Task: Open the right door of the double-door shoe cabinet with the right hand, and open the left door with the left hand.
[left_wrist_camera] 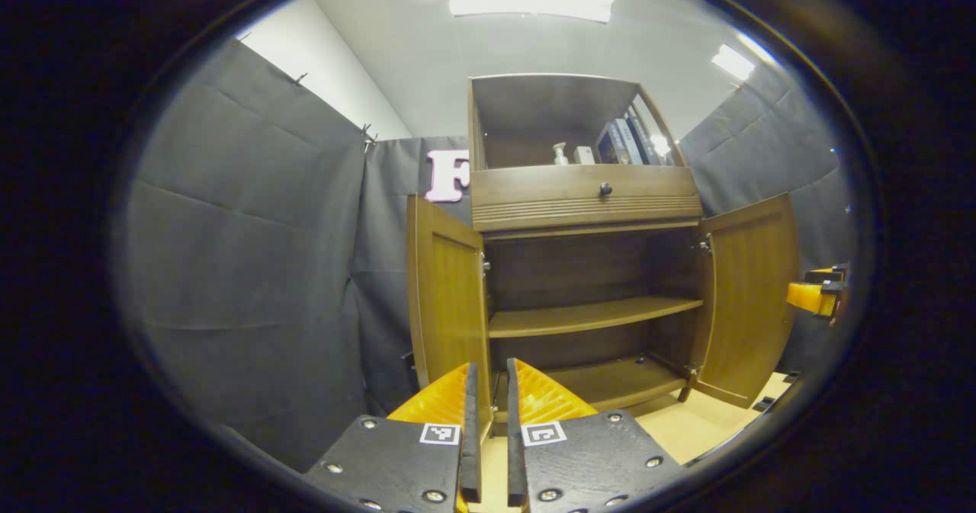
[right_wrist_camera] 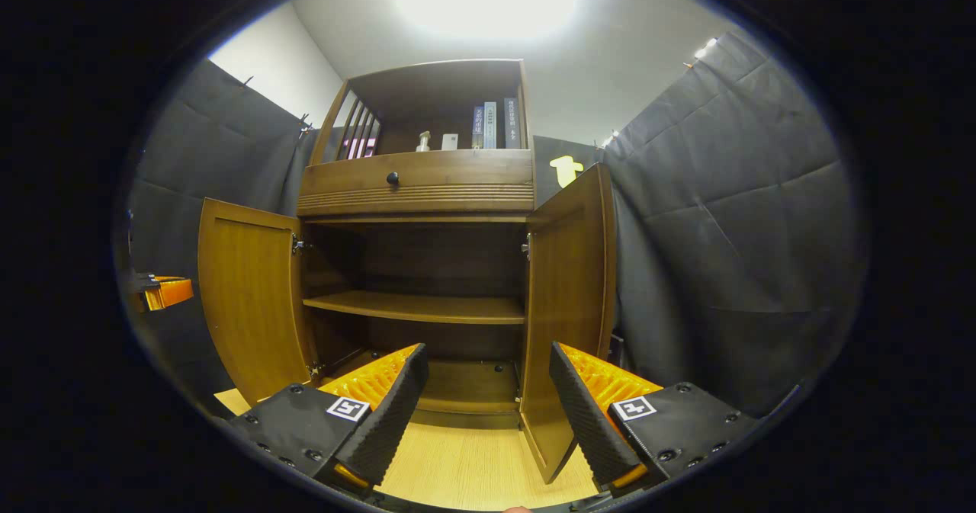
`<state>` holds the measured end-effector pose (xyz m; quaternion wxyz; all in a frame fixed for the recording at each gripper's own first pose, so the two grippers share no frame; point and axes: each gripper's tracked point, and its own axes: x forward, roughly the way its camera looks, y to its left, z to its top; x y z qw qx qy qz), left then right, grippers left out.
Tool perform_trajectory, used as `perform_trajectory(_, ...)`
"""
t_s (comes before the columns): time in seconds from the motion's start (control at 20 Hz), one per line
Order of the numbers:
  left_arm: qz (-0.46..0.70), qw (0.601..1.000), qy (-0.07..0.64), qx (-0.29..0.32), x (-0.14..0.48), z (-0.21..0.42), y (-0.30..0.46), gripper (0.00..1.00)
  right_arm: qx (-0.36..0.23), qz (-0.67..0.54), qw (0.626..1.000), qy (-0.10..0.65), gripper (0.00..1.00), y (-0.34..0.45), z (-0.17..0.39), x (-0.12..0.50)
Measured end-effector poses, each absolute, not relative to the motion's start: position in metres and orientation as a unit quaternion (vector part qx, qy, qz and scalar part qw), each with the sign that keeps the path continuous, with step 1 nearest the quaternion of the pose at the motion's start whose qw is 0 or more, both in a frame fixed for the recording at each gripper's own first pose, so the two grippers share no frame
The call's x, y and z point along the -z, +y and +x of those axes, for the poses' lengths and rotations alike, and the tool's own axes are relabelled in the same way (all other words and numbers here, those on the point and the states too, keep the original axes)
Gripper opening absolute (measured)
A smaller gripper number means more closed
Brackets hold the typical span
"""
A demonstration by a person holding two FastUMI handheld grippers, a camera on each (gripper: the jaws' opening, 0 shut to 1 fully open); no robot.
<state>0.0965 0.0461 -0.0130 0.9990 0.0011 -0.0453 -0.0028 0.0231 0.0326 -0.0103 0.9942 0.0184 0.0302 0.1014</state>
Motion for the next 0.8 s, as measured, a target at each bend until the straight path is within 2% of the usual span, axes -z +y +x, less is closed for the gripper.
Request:
perform_trajectory(0.2,0.011,0.999,-0.043,0.009,0.017,0.091,0.036,0.15,-0.088,0.021,0.995,0.028,0.97,0.024,0.015,0.012)
perform_trajectory(0.25,0.012,0.999,-0.042,0.008,0.019,0.09,0.034,0.14,-0.086,0.022,0.996,0.028,1.0,0.023,0.014,0.013)
perform_trajectory(0.3,0.014,0.999,-0.042,0.009,0.021,0.089,0.033,0.14,-0.085,0.022,0.996,0.028,0.96,0.021,0.012,0.014)
perform_trajectory(0.4,0.018,0.999,-0.046,0.006,0.02,0.087,0.033,0.12,-0.083,0.023,0.996,0.028,1.0,0.021,0.011,0.014)
perform_trajectory(0.45,0.02,0.999,-0.051,0.003,0.017,0.086,0.033,0.14,-0.083,0.024,0.996,0.028,0.97,0.02,0.011,0.014)
perform_trajectory(0.6,0.015,0.998,-0.058,0.003,0.014,0.085,0.036,0.18,-0.081,0.026,0.996,0.025,1.0,0.019,0.012,0.012)
perform_trajectory(0.7,0.012,0.998,-0.059,0.002,0.013,0.084,0.037,0.28,-0.082,0.025,0.996,0.024,0.97,0.02,0.012,0.012)
perform_trajectory(0.8,0.008,0.998,-0.06,-0.002,0.013,0.086,0.04,0.39,-0.082,0.024,0.996,0.023,1.0,0.02,0.013,0.011)
